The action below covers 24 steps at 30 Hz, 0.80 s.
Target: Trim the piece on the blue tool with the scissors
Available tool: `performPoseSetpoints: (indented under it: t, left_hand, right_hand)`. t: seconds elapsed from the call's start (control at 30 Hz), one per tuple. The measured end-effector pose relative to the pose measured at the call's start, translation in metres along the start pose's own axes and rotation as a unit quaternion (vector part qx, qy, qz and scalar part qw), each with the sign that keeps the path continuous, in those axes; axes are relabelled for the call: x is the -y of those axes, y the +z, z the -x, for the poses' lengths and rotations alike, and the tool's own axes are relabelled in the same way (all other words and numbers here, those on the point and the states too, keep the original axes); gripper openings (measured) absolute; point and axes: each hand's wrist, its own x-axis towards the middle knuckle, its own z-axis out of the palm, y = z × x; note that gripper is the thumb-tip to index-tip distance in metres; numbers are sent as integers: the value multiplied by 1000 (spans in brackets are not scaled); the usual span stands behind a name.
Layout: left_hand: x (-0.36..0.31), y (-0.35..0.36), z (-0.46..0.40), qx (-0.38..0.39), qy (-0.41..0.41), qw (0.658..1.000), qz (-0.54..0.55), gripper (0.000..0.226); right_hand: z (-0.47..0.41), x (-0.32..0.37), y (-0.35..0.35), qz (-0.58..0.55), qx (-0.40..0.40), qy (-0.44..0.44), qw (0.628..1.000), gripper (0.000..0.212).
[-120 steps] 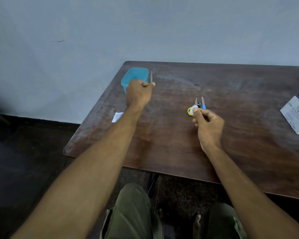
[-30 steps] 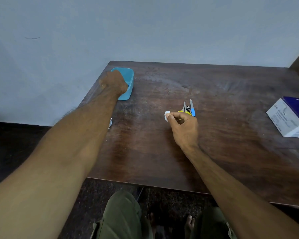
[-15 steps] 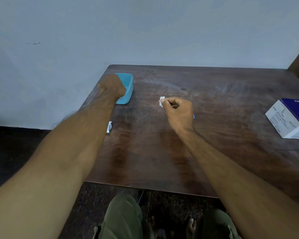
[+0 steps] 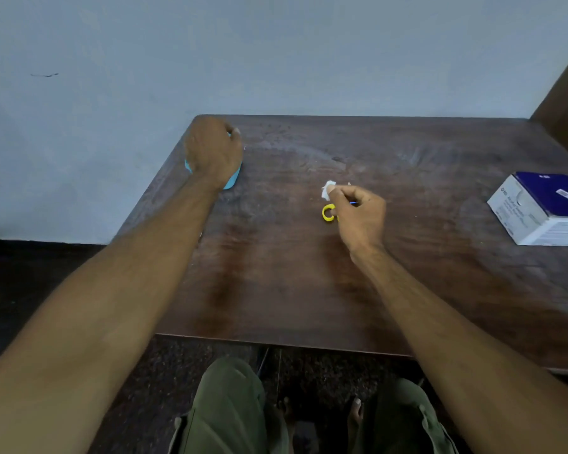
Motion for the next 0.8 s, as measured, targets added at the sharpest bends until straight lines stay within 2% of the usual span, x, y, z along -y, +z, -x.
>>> performPoseSetpoints:
  t: [0.13,0.37,0.57,0.8]
  left_hand:
    - [-35,12,46,63,28,994,89,26]
    - [-75,49,113,181,16,978,104,17]
    - [-94,54,123,202,4,976,83,13]
    - [-96,60,121,233,-19,972,30,26]
  right_hand:
    - [-9,-7,-29,7,-58,22,998,15]
    - [-10,-17,-48,14,-78,42,996,12]
    - [-8,-21,-51,16,-69,21,997,14]
    - [-7,-26,-54,20,-56,7,998,10]
